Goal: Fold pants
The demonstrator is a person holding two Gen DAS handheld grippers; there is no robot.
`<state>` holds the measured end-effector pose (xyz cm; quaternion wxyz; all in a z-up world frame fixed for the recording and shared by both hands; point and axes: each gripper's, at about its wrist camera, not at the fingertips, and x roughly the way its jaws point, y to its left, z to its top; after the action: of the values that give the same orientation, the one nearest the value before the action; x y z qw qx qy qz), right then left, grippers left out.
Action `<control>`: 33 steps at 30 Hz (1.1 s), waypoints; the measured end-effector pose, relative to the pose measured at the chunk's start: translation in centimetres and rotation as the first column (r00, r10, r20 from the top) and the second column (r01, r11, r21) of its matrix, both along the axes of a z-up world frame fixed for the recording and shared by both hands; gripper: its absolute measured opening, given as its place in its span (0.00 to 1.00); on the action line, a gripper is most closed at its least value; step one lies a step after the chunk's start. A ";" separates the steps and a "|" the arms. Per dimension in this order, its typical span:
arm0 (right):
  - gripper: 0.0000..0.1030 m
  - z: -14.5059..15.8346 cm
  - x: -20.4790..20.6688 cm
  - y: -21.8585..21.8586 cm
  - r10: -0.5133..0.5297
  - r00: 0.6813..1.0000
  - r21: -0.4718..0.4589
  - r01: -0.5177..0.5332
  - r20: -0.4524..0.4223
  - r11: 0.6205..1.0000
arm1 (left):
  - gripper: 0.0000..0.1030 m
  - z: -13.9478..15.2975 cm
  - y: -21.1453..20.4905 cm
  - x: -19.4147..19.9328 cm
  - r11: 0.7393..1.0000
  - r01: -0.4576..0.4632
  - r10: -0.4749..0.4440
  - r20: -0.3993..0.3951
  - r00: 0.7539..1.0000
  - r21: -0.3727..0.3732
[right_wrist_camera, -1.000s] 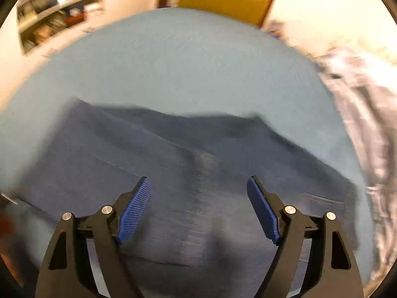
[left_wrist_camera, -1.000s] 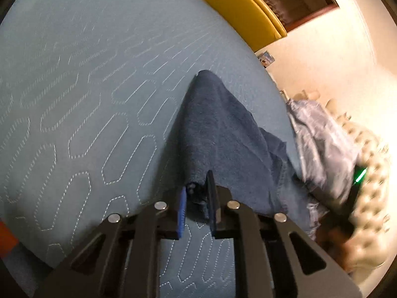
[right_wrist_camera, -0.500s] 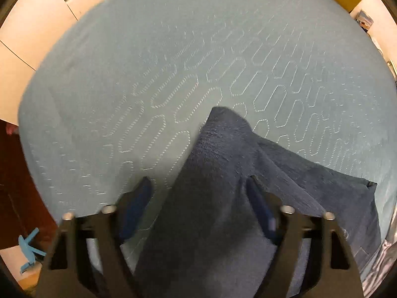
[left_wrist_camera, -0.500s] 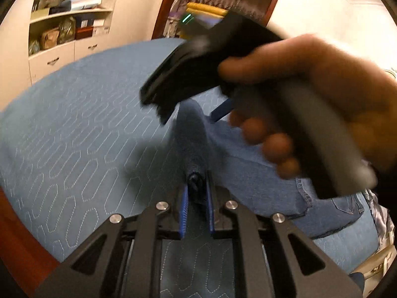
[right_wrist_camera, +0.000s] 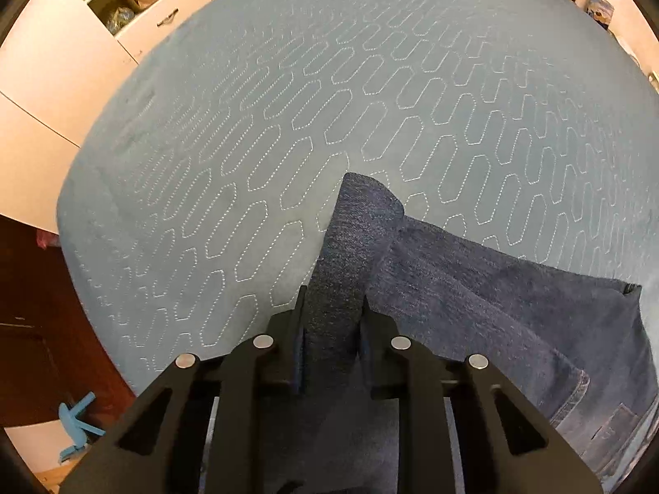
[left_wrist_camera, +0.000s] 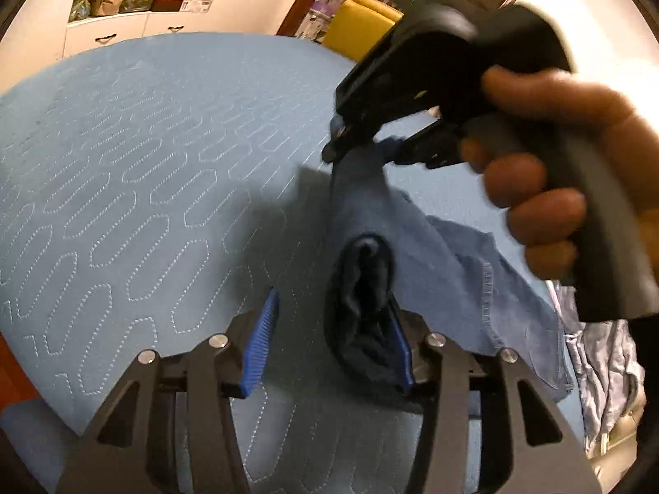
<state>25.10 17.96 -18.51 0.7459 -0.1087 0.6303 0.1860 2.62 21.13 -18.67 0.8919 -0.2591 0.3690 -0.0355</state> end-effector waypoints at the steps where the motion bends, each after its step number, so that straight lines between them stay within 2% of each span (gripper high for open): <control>1: 0.19 0.1 0.0 -0.6 -0.008 1.000 0.021 0.008 -0.003 1.000 | 0.33 0.4 -0.5 0.3 1.000 0.010 -0.010 0.012 1.000 0.015; 2: 0.18 1.0 0.1 -1.8 -0.027 1.000 0.064 0.028 -0.010 0.998 | 0.12 0.7 -1.2 0.5 0.999 0.028 -0.028 0.017 0.999 0.046; 3: 0.18 1.5 0.4 -2.4 -0.037 0.999 0.089 0.038 -0.010 0.995 | 0.12 1.3 -2.1 0.5 0.994 0.035 -0.038 0.029 0.999 0.099; 4: 0.17 2.5 0.4 -3.5 -0.049 0.999 0.126 0.051 -0.013 0.991 | 0.12 1.9 -2.7 0.3 0.992 0.041 -0.047 0.050 0.998 0.120; 6: 0.17 5.9 0.4 -7.1 -0.068 0.998 0.231 0.068 -0.008 0.971 | 0.11 3.9 -4.5 -0.3 0.983 0.050 -0.068 0.097 0.993 0.176; 9: 0.17 11.1 -0.2 -14.5 -0.109 0.994 0.354 0.091 0.030 0.931 | 0.11 8.2 -9.3 -0.8 0.945 0.051 -0.119 0.194 0.974 0.323; 10: 0.17 12.3 -0.4 -16.9 -0.129 0.991 0.381 0.105 0.038 0.919 | 0.11 9.8 -12.0 -1.2 0.919 0.054 -0.154 0.229 0.961 0.391; 12: 0.17 14.7 -1.3 -24.8 -0.197 0.979 0.452 0.155 0.047 0.879 | 0.11 11.9 -16.8 -1.8 0.863 0.056 -0.222 0.278 0.935 0.502; 15: 0.17 15.2 -2.5 -35.1 -0.278 0.959 0.498 0.216 0.053 0.840 | 0.11 12.9 -26.4 -3.0 0.744 0.091 -0.381 0.309 0.871 0.662; 16: 0.17 14.6 -2.7 -38.1 -0.298 0.953 0.504 0.232 0.054 0.832 | 0.11 12.2 -30.6 -3.5 0.688 0.118 -0.452 0.295 0.842 0.716; 18: 0.17 11.5 -3.3 -45.5 -0.368 0.929 0.520 0.300 0.029 0.800 | 0.11 9.7 -36.9 -4.2 0.598 0.156 -0.543 0.255 0.800 0.786; 19: 0.17 9.3 -3.6 -48.5 -0.392 0.920 0.520 0.331 0.010 0.788 | 0.11 7.2 -40.5 -4.6 0.536 0.189 -0.593 0.208 0.778 0.823; 20: 0.17 7.3 -4.1 -50.4 -0.405 0.914 0.517 0.348 -0.002 0.782 | 0.11 5.6 -42.5 -4.8 0.503 0.207 -0.614 0.180 0.768 0.839; 21: 0.17 5.3 -4.5 -52.1 -0.419 0.908 0.513 0.370 -0.021 0.775 | 0.11 3.1 -44.9 -4.9 0.456 0.230 -0.637 0.135 0.759 0.860; 23: 0.17 0.6 -4.7 -55.3 -0.455 0.887 0.487 0.433 -0.080 0.759 | 0.14 0.1 -46.9 -5.1 0.398 0.246 -0.649 0.081 0.756 0.884; 24: 0.23 -1.2 -4.7 -56.4 -0.464 0.880 0.480 0.454 -0.105 0.751 | 0.17 -1.6 -47.8 -5.2 0.349 0.248 -0.655 0.046 0.754 0.904; 25: 0.25 -2.1 -4.6 -57.0 -0.467 0.877 0.489 0.459 -0.115 0.742 | 0.18 -2.5 -48.1 -5.4 0.321 0.233 -0.660 0.041 0.750 0.918; 27: 0.26 -3.0 -5.1 -57.9 -0.457 0.881 0.538 0.446 -0.122 0.716 | 0.31 -3.6 -48.2 -6.1 0.274 0.181 -0.668 0.051 0.742 0.944; 28: 0.28 -3.2 -5.1 -57.8 -0.453 0.884 0.549 0.436 -0.115 0.713 | 0.31 -4.3 -47.9 -6.4 0.246 0.149 -0.670 0.057 0.740 0.958; 29: 0.28 -3.1 -5.2 -58.0 -0.451 0.887 0.550 0.428 -0.102 0.718 | 0.31 -4.5 -48.0 -6.5 0.228 0.130 -0.672 0.060 0.738 0.965; 32: 0.44 -2.7 -5.3 -58.7 -0.434 0.896 0.548 0.409 -0.090 0.730 | 0.31 -5.0 -48.8 -6.5 0.184 0.085 -0.684 0.066 0.727 0.979; 33: 0.47 -2.6 -5.1 -58.5 -0.434 0.897 0.552 0.405 -0.086 0.729 | 0.31 -5.3 -48.9 -6.4 0.161 0.073 -0.690 0.059 0.722 0.984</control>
<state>20.00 -40.53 -21.06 0.7823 0.2537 0.5379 0.1853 -3.79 -27.80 -23.96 0.8782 0.4486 0.1213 -0.1129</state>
